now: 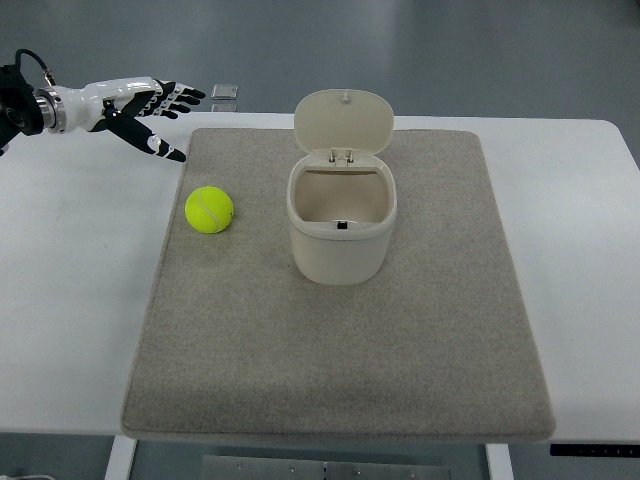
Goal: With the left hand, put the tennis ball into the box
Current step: 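Swing the left hand forward and down toward the tennis ball, then curl the left hand's fingers around the tennis ball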
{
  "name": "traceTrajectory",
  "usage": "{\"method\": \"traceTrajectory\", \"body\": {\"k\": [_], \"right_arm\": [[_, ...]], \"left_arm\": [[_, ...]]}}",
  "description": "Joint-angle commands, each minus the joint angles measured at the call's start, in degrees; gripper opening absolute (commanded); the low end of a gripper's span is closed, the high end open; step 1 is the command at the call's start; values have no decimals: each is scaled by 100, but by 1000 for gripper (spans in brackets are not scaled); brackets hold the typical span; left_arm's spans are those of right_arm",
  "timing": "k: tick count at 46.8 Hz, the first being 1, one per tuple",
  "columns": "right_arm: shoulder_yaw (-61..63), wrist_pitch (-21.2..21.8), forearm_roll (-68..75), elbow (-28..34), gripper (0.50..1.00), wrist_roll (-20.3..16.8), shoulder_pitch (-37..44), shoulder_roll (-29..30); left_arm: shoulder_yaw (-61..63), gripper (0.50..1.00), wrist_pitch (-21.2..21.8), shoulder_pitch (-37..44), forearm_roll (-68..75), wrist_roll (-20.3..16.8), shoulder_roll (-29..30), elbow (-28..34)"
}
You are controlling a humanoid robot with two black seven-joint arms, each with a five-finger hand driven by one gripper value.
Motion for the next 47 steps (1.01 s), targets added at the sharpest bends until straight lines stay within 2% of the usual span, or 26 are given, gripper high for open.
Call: {"method": "traceTrajectory", "body": {"k": [1,14,27,36,47], "right_arm": [[0,0,-2,0,903,0,0,0],[0,0,-2,0,901,0,0,0],[0,0,-2,0,903,0,0,0],[0,0,-2,0,901,0,0,0],[0,0,-2,0,901,0,0,0]], "left_arm": [[4,964,-6,-34,220,0,3,-18],[4,958,-6,-184,1037,0,135,-333],[4,962,55,-825,1143,0,565,-1502],[13,962,380,-755,1591,0,574,-1670],[30,962,671,-729,1662,0,732,-2276]]}}
